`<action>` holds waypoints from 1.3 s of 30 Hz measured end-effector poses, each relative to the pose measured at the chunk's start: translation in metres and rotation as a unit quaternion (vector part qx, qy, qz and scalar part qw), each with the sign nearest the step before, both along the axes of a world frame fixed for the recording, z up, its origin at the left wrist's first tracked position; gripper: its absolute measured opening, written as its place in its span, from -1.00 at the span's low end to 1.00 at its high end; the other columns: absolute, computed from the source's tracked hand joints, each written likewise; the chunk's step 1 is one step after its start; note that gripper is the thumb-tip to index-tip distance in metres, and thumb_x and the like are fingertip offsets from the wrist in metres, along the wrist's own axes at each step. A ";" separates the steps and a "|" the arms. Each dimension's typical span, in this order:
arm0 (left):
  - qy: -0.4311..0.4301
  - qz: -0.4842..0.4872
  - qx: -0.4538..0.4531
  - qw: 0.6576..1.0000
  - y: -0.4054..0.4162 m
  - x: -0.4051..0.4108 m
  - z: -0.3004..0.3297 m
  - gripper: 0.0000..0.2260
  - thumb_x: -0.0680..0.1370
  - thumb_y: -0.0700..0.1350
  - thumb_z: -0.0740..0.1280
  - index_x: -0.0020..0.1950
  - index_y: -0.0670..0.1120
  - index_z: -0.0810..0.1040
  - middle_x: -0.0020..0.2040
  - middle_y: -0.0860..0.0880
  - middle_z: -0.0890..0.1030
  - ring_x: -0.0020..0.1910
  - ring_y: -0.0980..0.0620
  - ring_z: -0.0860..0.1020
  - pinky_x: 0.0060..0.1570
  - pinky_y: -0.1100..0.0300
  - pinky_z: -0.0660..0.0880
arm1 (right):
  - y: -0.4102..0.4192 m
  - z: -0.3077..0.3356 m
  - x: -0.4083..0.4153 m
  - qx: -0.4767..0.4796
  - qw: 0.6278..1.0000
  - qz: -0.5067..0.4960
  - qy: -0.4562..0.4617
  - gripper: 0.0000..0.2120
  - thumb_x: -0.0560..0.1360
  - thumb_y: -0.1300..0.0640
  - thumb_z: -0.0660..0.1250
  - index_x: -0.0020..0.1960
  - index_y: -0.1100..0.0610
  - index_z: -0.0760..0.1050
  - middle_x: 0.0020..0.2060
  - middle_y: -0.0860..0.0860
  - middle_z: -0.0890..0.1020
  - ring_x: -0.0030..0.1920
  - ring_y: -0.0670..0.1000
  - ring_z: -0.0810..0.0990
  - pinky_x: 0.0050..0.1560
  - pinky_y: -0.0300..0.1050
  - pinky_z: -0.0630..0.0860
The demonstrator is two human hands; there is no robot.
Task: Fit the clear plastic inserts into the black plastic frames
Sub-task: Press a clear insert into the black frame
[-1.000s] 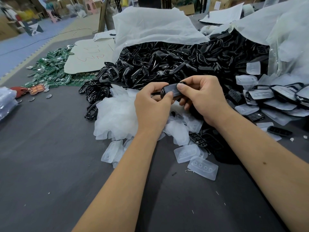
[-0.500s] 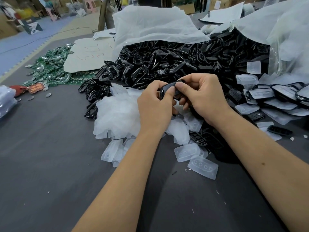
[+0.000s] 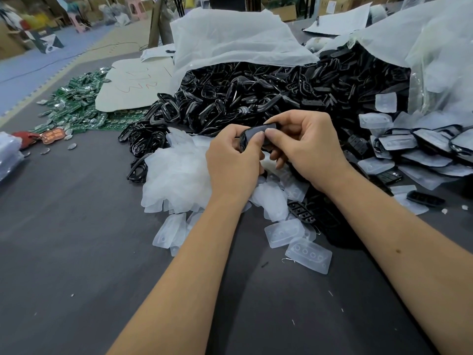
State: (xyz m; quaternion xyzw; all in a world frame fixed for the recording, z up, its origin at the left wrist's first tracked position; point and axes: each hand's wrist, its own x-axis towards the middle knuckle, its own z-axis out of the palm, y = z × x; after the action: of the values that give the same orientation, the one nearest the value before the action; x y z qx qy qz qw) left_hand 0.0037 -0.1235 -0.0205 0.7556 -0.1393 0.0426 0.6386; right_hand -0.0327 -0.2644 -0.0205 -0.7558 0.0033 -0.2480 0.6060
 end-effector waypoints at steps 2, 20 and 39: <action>0.012 0.003 -0.004 1.000 0.000 0.000 0.000 -0.89 0.62 -0.13 0.43 -0.05 -0.15 0.62 -0.34 -0.07 0.65 -0.48 0.00 0.55 -0.41 0.08 0.48 | 0.000 0.000 0.000 0.006 1.000 0.006 0.001 -0.91 0.59 0.32 0.41 0.04 0.20 0.66 -0.30 0.14 0.71 -0.40 0.07 0.67 -0.44 -0.14 0.59; 0.098 -0.016 -0.118 0.988 0.001 0.004 0.003 -0.76 0.71 -0.25 0.22 0.00 -0.37 0.59 -0.45 -0.01 0.53 -0.53 0.11 0.42 -0.52 0.29 0.37 | 0.001 0.007 -0.006 -0.295 0.950 -0.042 -0.098 -0.69 0.47 0.36 0.43 0.17 0.17 0.70 0.12 0.06 0.62 0.11 -0.02 0.60 0.00 -0.40 0.44; 0.093 -0.069 -0.165 0.980 0.004 0.004 0.004 -0.84 0.69 -0.21 0.32 0.14 -0.24 0.67 -0.08 -0.12 0.69 -0.14 0.05 0.63 -0.20 0.25 0.58 | -0.005 0.006 0.000 0.221 0.968 0.093 0.078 -0.91 0.39 0.09 0.54 -0.12 0.06 0.78 -0.23 0.04 0.74 -0.30 -0.09 0.59 -0.26 -0.26 0.55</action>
State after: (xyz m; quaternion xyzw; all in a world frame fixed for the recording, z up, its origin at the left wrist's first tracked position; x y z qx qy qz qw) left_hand 0.0079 -0.1191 -0.0167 0.6295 -0.1219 -0.0497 0.7658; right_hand -0.0329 -0.2692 -0.0150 -0.6167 0.0348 -0.1237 0.7766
